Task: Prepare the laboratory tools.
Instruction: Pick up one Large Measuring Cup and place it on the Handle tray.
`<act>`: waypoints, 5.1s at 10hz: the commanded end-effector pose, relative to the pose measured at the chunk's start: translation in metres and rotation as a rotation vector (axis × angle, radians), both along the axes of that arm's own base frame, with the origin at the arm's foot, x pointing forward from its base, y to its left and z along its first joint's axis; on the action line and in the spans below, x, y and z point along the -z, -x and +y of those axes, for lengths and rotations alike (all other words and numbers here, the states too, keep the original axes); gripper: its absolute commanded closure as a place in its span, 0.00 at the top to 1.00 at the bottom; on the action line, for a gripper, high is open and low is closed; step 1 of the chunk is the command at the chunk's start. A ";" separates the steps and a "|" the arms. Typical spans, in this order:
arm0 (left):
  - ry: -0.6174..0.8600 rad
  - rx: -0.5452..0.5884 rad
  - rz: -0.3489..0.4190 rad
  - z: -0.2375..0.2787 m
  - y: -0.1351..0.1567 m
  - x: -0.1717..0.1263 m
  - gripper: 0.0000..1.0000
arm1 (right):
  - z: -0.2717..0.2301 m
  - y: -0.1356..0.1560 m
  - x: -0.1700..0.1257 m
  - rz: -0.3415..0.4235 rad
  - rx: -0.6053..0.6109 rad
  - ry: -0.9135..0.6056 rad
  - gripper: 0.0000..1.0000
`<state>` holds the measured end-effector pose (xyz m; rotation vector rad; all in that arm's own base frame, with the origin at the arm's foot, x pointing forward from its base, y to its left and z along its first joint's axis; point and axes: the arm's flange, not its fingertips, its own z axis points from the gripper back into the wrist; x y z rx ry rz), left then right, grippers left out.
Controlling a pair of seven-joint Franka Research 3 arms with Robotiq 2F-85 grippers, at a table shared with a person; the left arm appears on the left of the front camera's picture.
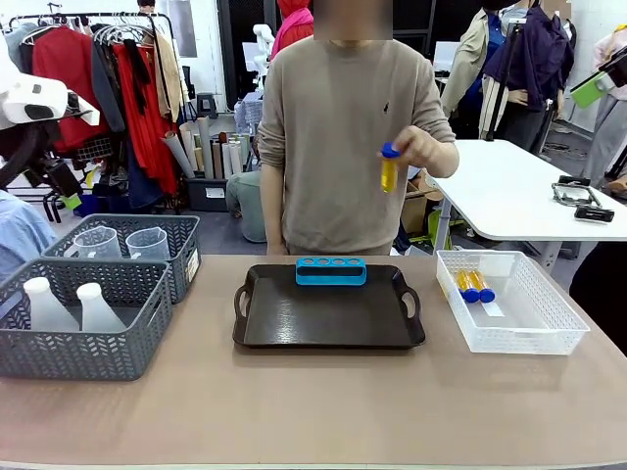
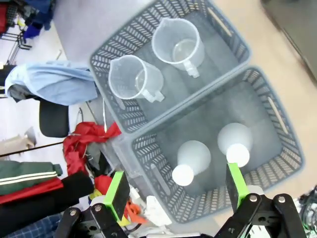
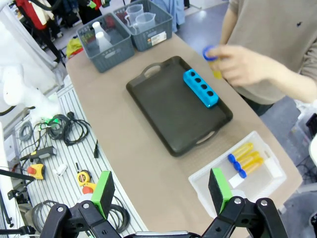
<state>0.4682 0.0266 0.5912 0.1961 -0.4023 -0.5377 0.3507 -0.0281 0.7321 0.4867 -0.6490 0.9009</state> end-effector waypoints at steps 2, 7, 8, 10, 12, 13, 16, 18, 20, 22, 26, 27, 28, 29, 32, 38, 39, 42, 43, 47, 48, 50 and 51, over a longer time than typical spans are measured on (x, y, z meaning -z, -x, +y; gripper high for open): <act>-0.006 -0.222 0.061 0.024 -0.060 0.047 1.00 | 0.003 0.000 -0.004 0.004 -0.001 -0.029 1.00; 0.088 -0.361 0.100 0.051 -0.106 0.118 1.00 | 0.003 0.000 -0.004 0.004 -0.001 -0.029 1.00; 0.099 -0.383 0.102 0.054 -0.111 0.127 1.00 | 0.003 0.000 -0.004 0.004 -0.001 -0.029 1.00; 0.121 -0.423 0.080 0.061 -0.127 0.144 1.00 | 0.003 0.000 -0.004 0.004 -0.001 -0.029 1.00; 0.144 -0.452 0.104 0.066 -0.142 0.163 1.00 | 0.003 0.000 -0.004 0.004 -0.001 -0.029 1.00; 0.138 -0.449 0.089 0.069 -0.152 0.171 1.00 | 0.003 0.000 -0.004 0.004 -0.001 -0.029 1.00; 0.138 -0.451 0.109 0.068 -0.164 0.178 1.00 | 0.003 0.000 -0.004 0.004 -0.001 -0.029 1.00; 0.142 -0.478 0.139 0.071 -0.165 0.185 1.00 | 0.003 0.000 -0.004 0.004 -0.001 -0.029 1.00; 0.145 -0.485 0.140 0.075 -0.167 0.191 1.00 | 0.003 0.000 -0.004 0.004 -0.001 -0.029 1.00; 0.146 -0.487 0.139 0.080 -0.170 0.195 0.63 | 0.003 0.000 -0.004 0.004 -0.001 -0.029 1.00; 0.154 -0.473 0.145 0.079 -0.171 0.198 0.00 | 0.003 0.000 -0.004 0.004 -0.001 -0.029 1.00; 0.148 -0.470 0.141 0.078 -0.171 0.197 0.00 | 0.003 0.000 -0.004 0.004 -0.001 -0.029 1.00; 0.133 -0.475 0.138 0.078 -0.170 0.196 0.00 | 0.003 0.000 -0.004 0.004 -0.001 -0.029 1.00; 0.130 -0.474 0.131 0.077 -0.169 0.193 0.00 | 0.003 0.000 -0.004 0.004 -0.001 -0.029 1.00; 0.136 -0.469 0.124 0.078 -0.164 0.180 0.00 | 0.003 0.000 -0.004 0.004 -0.001 -0.029 1.00; 0.138 -0.280 0.103 0.030 -0.115 0.027 0.00 | 0.003 0.000 -0.004 0.004 -0.001 -0.029 1.00; 0.148 -0.213 0.093 0.014 -0.102 -0.003 0.00 | 0.003 0.000 -0.004 0.004 -0.001 -0.029 1.00; 0.167 -0.025 0.110 -0.025 -0.062 -0.068 0.00 | 0.003 0.000 -0.004 0.004 -0.001 -0.029 1.00; 0.172 0.044 0.108 -0.038 -0.050 -0.085 0.00 | 0.003 0.000 -0.004 0.004 -0.001 -0.029 1.00; 0.196 0.254 0.137 -0.072 -0.023 -0.124 0.00 | 0.003 0.000 -0.004 0.004 -0.001 -0.029 1.00; 0.171 0.151 0.107 -0.071 -0.026 -0.117 0.00 | 0.003 0.000 -0.004 0.004 -0.001 -0.029 1.00; 0.171 0.151 0.107 -0.071 -0.026 -0.117 0.00 | 0.003 0.000 -0.004 0.004 -0.001 -0.029 1.00; 0.171 0.151 0.107 -0.071 -0.026 -0.117 0.00 | 0.003 0.000 -0.004 0.004 -0.001 -0.029 1.00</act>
